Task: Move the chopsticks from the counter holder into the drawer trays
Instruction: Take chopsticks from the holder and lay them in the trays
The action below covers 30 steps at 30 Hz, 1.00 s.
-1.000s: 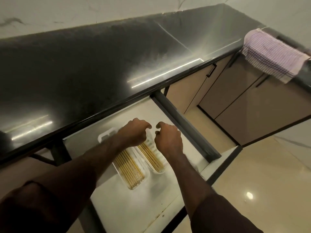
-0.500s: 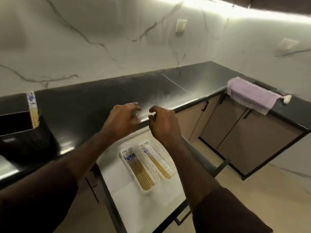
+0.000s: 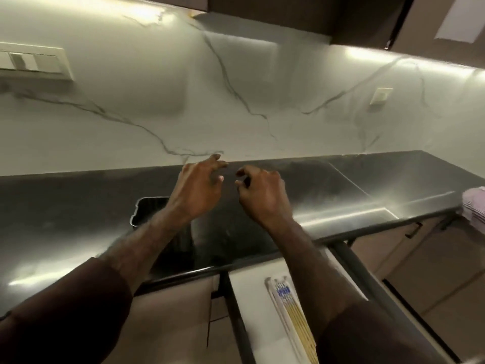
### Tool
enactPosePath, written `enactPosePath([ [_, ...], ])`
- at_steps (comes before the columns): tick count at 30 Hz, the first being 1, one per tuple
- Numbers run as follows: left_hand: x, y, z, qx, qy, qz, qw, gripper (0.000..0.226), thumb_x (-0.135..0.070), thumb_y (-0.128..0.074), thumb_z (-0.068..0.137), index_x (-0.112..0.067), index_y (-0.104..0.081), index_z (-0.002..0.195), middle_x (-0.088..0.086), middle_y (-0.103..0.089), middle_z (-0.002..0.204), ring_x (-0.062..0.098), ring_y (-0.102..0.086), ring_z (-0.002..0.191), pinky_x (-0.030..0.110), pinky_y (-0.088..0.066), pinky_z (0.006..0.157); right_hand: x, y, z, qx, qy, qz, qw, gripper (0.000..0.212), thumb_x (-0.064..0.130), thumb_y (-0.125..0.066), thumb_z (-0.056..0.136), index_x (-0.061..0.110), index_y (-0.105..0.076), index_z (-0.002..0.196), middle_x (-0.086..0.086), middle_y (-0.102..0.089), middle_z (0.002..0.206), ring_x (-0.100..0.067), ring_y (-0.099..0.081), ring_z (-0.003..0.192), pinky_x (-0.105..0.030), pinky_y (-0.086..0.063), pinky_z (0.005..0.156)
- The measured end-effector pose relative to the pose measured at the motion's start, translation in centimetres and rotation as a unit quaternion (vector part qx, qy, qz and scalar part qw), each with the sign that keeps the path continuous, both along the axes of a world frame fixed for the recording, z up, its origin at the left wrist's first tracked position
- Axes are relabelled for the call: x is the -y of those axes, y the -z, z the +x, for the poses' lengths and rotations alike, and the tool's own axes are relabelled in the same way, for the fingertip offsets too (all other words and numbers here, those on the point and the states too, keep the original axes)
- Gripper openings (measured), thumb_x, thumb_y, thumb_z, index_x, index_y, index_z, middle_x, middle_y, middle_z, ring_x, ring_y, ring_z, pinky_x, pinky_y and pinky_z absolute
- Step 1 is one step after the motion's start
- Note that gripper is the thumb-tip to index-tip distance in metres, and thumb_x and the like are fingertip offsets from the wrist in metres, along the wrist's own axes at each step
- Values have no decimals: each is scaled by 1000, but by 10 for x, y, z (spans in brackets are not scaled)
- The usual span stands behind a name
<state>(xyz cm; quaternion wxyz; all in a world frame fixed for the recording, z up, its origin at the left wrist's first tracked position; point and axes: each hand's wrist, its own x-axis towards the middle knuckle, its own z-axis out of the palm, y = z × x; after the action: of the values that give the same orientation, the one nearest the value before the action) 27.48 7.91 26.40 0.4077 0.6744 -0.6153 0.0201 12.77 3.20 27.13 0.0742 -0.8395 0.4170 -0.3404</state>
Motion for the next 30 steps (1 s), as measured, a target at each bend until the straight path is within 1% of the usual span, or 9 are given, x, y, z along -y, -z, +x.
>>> enactPosePath([
  [4,30,12,82,-16,-2,36,999,41,-10,-63,87,-17,-62,127,5,-52,143,22,-51,130,30,-32,109,25,19,82,-12,-7,49,999,21,24,-62,91,19,-67,111,3,-73,97,-7,-65,78,-16,-44,69],
  [6,46,21,116,-41,-6,59,997,44,-10,-64,86,-20,-61,128,5,-55,140,21,-54,126,24,-36,103,36,31,114,-21,-16,90,996,16,24,-63,91,21,-67,107,8,-68,88,1,-56,67,-12,-40,63],
  [11,85,52,178,-69,12,116,991,42,-17,-66,87,-24,-60,128,5,-63,131,8,-62,89,7,-42,75,58,64,168,-51,-1,180,982,14,24,-62,92,21,-66,105,5,-69,87,-2,-61,67,-21,-53,63],
  [16,111,88,195,-100,58,173,978,42,-24,-68,88,-25,-59,129,0,-63,130,14,-57,120,25,-44,96,75,88,189,-77,39,238,967,12,23,-63,92,19,-68,102,1,-69,88,-10,-65,74,-28,-57,69],
  [19,119,102,194,-163,97,180,965,43,-20,-70,87,-23,-60,128,-1,-66,125,6,-59,116,11,-45,86,82,97,194,-77,64,246,964,11,23,-63,92,19,-69,100,7,-65,83,-6,-61,70,-21,-51,62],
  [21,125,106,192,-213,111,171,956,43,-16,-73,84,-21,-62,125,-1,-70,117,0,-62,107,5,-46,80,85,99,196,-67,71,255,962,11,21,-62,92,19,-68,100,5,-67,87,-8,-64,74,-25,-56,67],
  [24,132,107,191,-279,131,152,939,40,-13,-76,81,-20,-67,119,-1,-75,103,-2,-68,94,10,-52,79,86,102,199,-56,80,258,961,16,20,-61,92,18,-68,106,1,-70,93,-10,-66,80,-27,-58,73],
  [27,134,108,187,-335,154,147,918,37,-7,-76,79,-17,-70,114,1,-76,95,6,-72,89,22,-57,82,84,106,198,-45,87,240,966,19,19,-61,92,19,-69,109,3,-69,94,-7,-64,77,-21,-54,66],
  [30,133,108,184,-379,173,144,897,34,0,-75,78,-14,-72,109,6,-76,92,15,-73,88,29,-59,81,82,110,196,-32,90,235,967,19,19,-61,91,21,-69,108,5,-69,93,-8,-66,79,-27,-58,71],
])
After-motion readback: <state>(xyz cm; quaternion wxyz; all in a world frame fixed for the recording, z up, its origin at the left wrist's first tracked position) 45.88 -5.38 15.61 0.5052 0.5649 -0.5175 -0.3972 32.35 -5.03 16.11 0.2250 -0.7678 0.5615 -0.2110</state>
